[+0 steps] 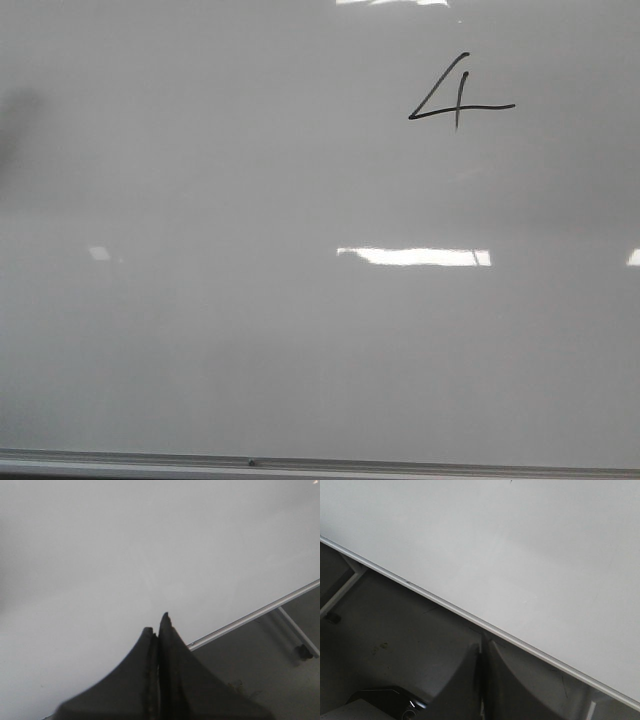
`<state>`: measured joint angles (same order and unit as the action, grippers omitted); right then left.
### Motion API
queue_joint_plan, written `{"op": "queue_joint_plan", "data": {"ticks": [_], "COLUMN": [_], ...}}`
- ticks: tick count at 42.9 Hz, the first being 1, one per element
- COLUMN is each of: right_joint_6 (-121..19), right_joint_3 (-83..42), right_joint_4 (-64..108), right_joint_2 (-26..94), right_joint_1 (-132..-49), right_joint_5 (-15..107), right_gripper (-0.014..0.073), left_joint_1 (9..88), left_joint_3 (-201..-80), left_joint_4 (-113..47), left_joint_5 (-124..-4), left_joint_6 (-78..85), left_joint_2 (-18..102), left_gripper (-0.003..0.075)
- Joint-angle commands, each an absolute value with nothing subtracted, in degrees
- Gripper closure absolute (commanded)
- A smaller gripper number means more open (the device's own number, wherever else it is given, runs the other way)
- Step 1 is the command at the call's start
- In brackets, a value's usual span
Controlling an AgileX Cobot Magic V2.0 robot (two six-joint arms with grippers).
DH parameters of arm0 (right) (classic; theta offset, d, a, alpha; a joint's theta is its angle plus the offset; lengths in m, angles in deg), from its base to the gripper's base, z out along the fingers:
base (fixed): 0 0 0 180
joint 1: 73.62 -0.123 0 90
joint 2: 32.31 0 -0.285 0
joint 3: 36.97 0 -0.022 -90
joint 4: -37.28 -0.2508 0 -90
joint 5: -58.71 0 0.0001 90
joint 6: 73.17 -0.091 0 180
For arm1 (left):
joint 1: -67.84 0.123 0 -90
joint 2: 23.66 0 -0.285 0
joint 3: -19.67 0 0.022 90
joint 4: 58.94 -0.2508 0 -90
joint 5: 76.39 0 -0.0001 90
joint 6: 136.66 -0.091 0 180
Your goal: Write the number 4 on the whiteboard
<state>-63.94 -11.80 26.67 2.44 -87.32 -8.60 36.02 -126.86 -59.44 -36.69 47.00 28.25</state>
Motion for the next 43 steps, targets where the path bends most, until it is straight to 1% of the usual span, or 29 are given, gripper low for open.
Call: {"op": "queue_joint_plan", "data": {"ticks": [1, 15, 17, 23, 28, 37, 43], "right_joint_6": [-64.11, -64.11, -64.11, -64.11, -64.11, -64.11, -64.11], "right_joint_3": [-12.98, -12.98, -12.98, -12.98, -12.98, -12.98, -12.98], "right_joint_4": [26.71, 26.71, 26.71, 26.71, 26.71, 26.71, 26.71], "right_joint_2": [2.85, 2.85, 2.85, 2.85, 2.85, 2.85, 2.85], "right_joint_1": [-87.13, -87.13, -87.13, -87.13, -87.13, -87.13, -87.13], "right_joint_5": [-4.59, -4.59, -4.64, -4.64, -4.64, -4.64, -4.64], "right_gripper": [0.0662, 0.0662, 0.0662, 0.0662, 0.0662, 0.0662, 0.0662], "left_joint_1": [35.57, 35.57, 36.52, 43.53, 49.85, 60.73, 64.33], "left_joint_3": [-128.73, -128.59, -128.47, -126.63, -121.91, -107.08, -96.06], "left_joint_4": [-59.38, -59.26, -61.56, -61.68, -61.48, -61.48, -60.80], "left_joint_5": [-40.73, -40.90, -42.16, -48.77, -53.04, -54.41, -62.41], "left_joint_6": [46.95, 46.95, 46.95, 46.95, 46.95, 46.95, 46.95], "left_joint_2": [27.80, 27.08, 26.18, 20.37, 13.27, -1.30, -9.09], "left_gripper": [0.0741, 0.0741, 0.0741, 0.0741, 0.0741, 0.0741, 0.0741]}}
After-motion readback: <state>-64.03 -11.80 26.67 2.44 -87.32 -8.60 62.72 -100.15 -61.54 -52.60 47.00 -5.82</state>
